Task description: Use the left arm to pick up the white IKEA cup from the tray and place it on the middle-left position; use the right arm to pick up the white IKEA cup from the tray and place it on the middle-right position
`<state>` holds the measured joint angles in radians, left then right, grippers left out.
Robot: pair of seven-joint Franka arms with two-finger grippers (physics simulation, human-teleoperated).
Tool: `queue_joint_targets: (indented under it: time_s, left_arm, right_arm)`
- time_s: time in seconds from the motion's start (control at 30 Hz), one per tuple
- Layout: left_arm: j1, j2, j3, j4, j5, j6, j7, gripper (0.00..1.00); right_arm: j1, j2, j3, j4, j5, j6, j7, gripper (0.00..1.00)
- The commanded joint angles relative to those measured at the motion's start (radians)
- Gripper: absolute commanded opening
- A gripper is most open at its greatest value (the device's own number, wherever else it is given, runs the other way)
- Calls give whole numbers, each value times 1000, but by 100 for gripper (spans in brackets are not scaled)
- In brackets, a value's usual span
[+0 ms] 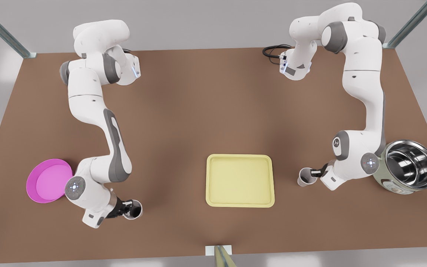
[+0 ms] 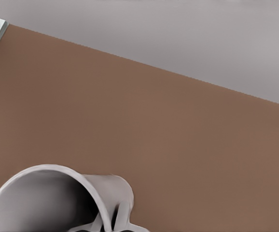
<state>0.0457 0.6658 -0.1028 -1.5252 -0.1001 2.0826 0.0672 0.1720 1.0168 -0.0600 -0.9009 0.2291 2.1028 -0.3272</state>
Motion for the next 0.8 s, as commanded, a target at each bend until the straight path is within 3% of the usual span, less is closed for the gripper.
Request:
queue_joint_targets:
  time_s: [0.0, 0.03, 0.07, 0.1, 0.13, 0.23, 0.33, 0.43, 0.5, 0.57, 0.6, 0.63, 0.67, 0.77]
  left_arm:
    - [2, 3, 0, 0, -38, -4, 145, 0]
    - [2, 3, 0, 0, -38, -4, 145, 5]
    - [2, 3, 0, 0, -36, -4, 146, 38]
    - [3, 3, 0, 0, -36, -2, 146, 92]
    - [2, 3, 0, 0, -36, -2, 146, 100]
    - [-1, 0, 0, 7, -35, -4, 138, 100]
    - [-3, -63, 2, 43, -24, -160, 126, 100]
    - [0, -80, 3, 246, -27, -440, 2, 100]
    - [-78, -112, 0, 344, 76, -434, -190, 100]
    - [-75, -161, -2, 344, 74, -415, -146, 100]
    - [-49, -259, 11, 323, 71, -443, -79, 100]
    - [-24, -382, 15, 136, 68, -414, -81, 100]
    - [-9, -413, 14, 51, 68, -337, -70, 100]
    - [-30, -391, 3, 82, 77, -340, -72, 100]
  right_arm:
    - [0, 16, 0, 0, 10, 94, -515, 10]
    - [0, 22, 0, 0, 38, 97, -533, 10]
    - [0, 37, 0, -1, 50, 128, -549, 10]
    - [0, 46, 0, -1, 52, 132, -549, 10]
    - [0, 54, 0, -4, 55, 132, -547, 10]
    - [1, 60, 2, -16, 55, 163, -546, 10]
    - [1, 65, 5, -16, 75, 178, -546, 11]
    - [1, 65, 5, -16, 82, 178, -544, 24]
    - [1, 65, 5, -16, 82, 178, -538, 27]
    - [3, 65, 5, -16, 82, 178, -535, 28]
    - [3, 65, 6, -16, 82, 178, -533, 29]
    - [3, 65, 6, -15, 82, 178, -533, 29]
    - [3, 65, 6, -16, 82, 178, -533, 29]
    - [3, 62, 5, -15, 82, 178, -535, 31]
